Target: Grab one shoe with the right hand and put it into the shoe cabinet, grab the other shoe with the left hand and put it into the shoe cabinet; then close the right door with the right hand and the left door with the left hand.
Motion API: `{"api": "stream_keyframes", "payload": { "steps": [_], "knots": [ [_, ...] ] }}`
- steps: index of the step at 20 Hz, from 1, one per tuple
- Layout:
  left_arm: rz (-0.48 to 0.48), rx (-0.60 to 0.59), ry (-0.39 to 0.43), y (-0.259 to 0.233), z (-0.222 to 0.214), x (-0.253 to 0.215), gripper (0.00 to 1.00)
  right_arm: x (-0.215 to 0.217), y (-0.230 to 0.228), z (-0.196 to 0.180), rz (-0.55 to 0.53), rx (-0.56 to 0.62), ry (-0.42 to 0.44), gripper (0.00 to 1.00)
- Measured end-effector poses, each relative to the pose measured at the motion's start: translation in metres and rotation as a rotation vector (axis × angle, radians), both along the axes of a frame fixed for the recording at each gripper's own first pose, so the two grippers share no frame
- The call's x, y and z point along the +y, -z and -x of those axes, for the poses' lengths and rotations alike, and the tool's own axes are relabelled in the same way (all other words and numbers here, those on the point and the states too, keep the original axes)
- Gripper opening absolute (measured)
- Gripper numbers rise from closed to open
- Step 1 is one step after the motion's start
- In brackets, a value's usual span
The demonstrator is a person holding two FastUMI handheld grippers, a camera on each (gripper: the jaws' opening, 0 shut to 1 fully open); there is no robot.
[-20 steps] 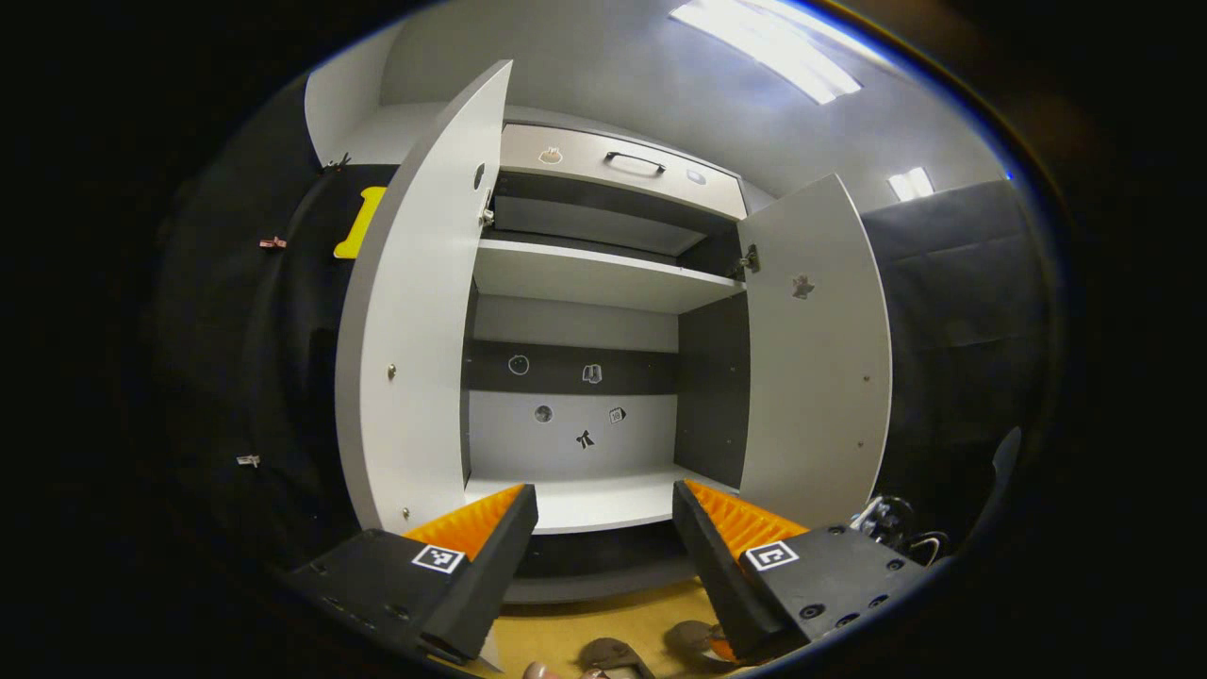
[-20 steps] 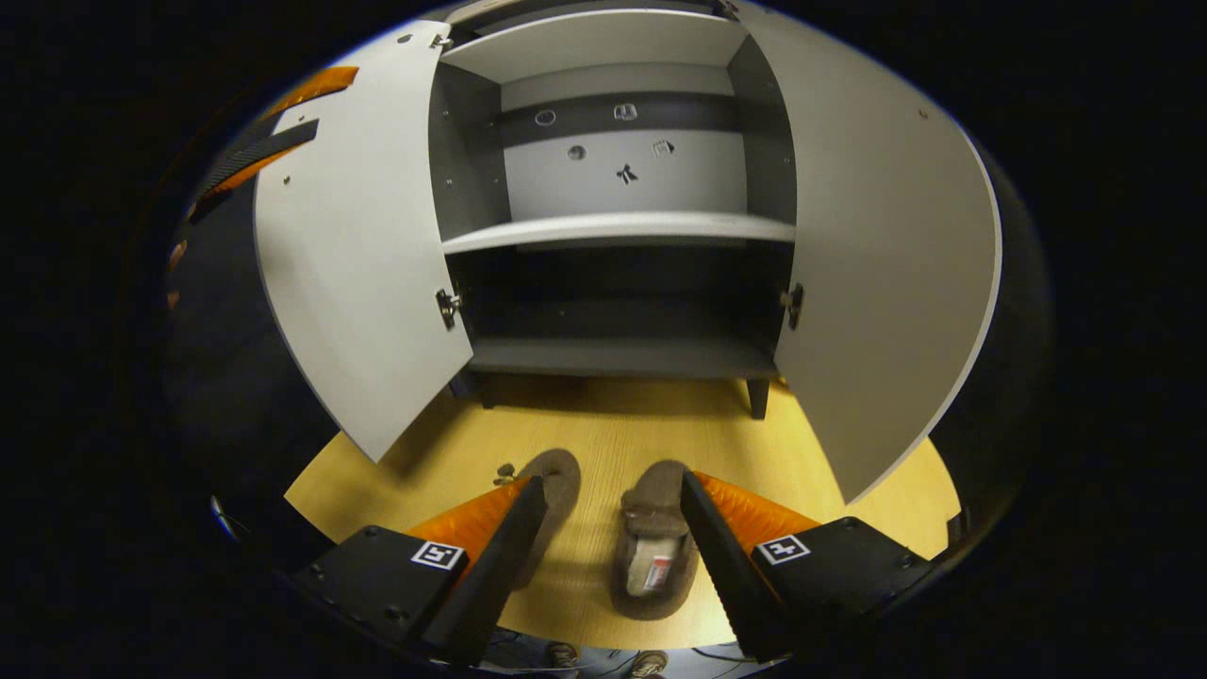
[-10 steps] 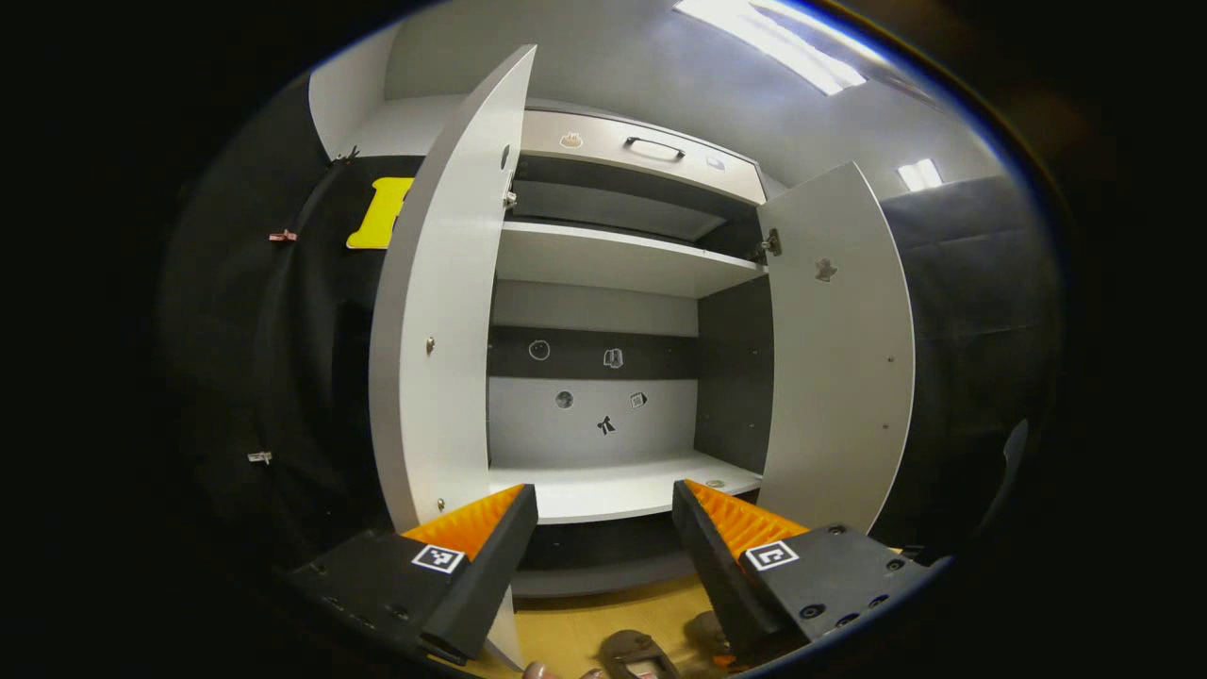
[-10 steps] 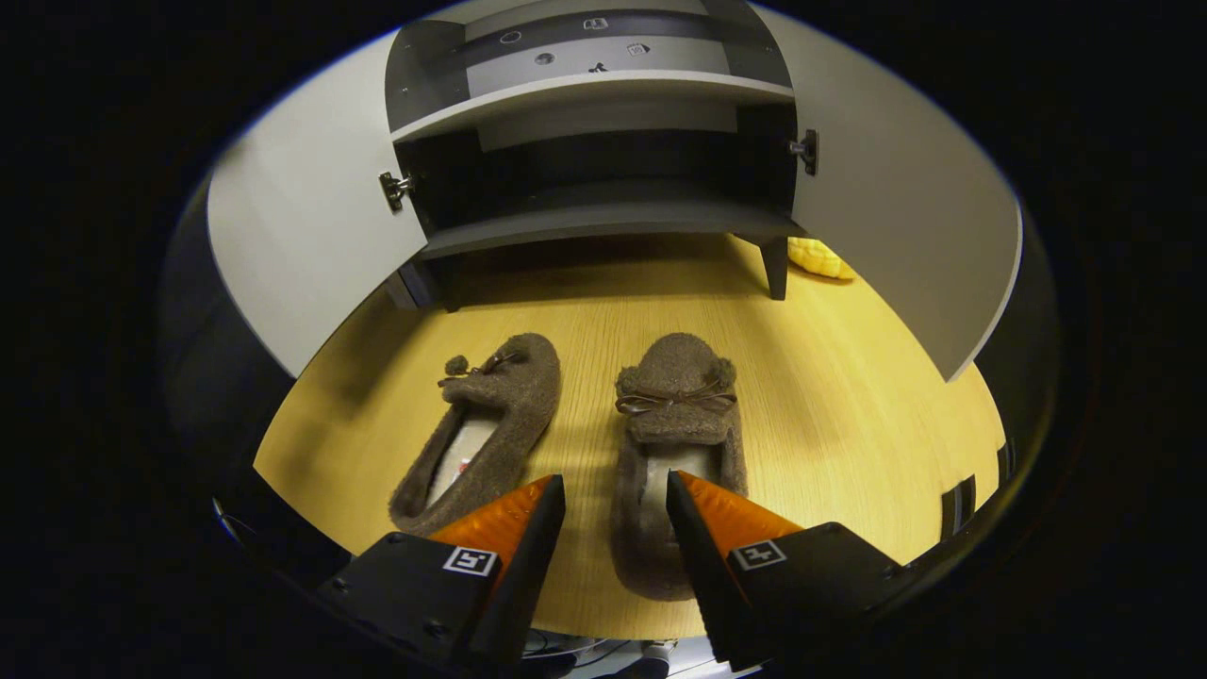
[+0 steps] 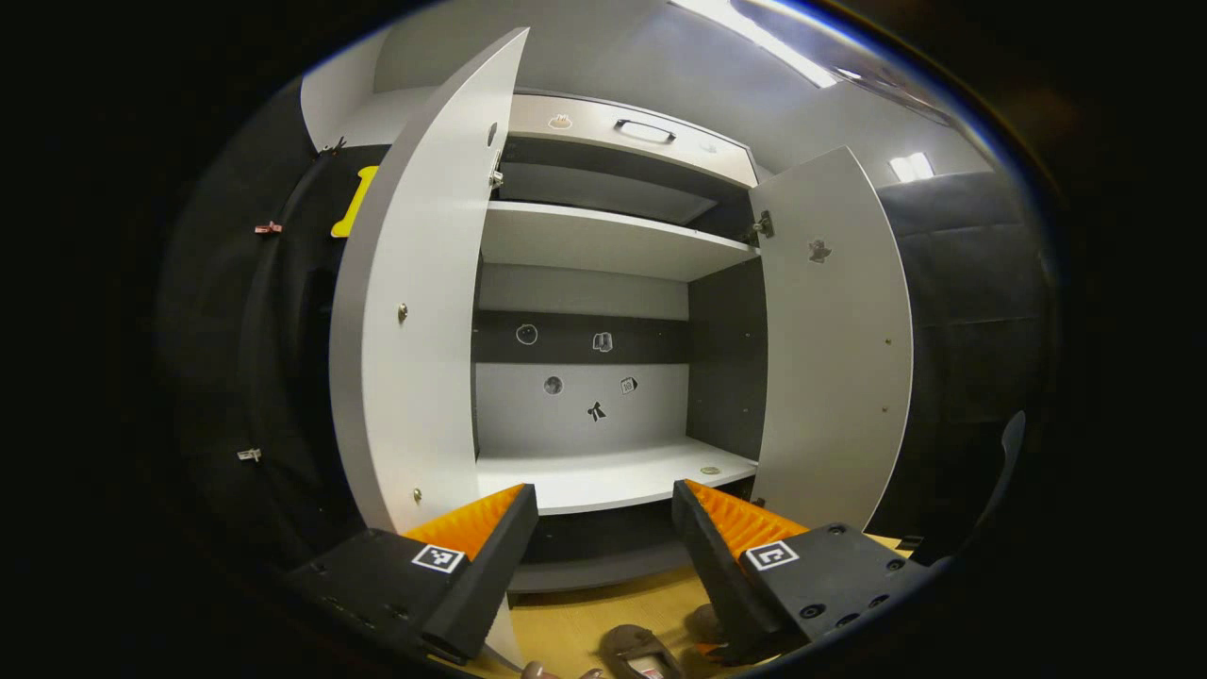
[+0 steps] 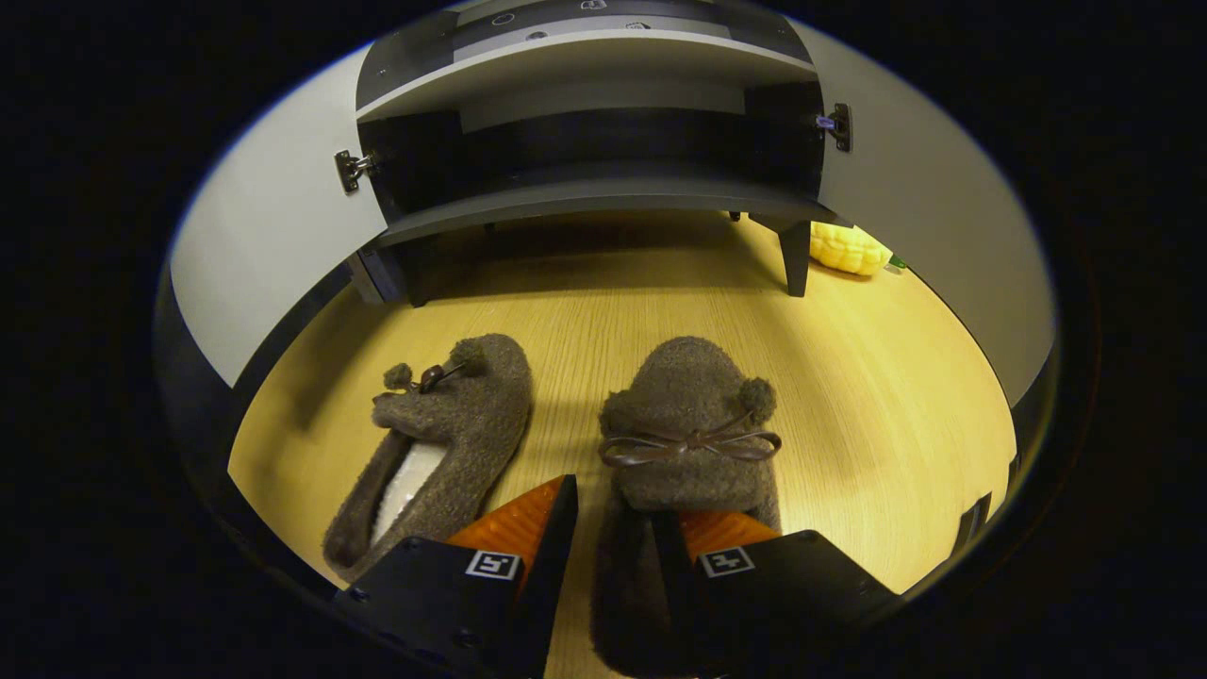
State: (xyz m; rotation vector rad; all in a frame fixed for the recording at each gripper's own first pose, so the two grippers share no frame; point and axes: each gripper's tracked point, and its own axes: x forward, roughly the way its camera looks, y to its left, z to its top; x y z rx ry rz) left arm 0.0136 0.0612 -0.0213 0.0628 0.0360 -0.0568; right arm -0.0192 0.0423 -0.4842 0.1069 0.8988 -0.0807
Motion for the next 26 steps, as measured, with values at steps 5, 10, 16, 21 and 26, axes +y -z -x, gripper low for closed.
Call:
{"api": "stream_keyframes", "payload": {
  "steps": [5,10,16,21,26],
  "knots": [
    [0.019,0.027,-0.005,0.01,-0.004,0.004,0.92,-0.001,0.001,-0.005,0.022,-0.017,-0.031,0.24],
    [0.019,0.036,0.003,0.013,-0.004,0.001,0.92,0.0,0.002,-0.005,-0.004,-0.001,-0.11,0.05],
    [0.004,0.032,0.019,0.011,0.002,-0.005,0.92,-0.003,-0.03,-0.004,-0.019,-0.038,-0.131,0.05],
    [0.018,0.012,0.06,0.004,0.01,-0.015,0.92,-0.023,-0.147,-0.033,-0.013,-0.217,-0.073,0.05],
    [0.058,0.018,0.116,0.007,0.02,-0.028,0.92,-0.04,-0.287,-0.09,0.107,-0.431,-0.103,0.05]
  ]
}}
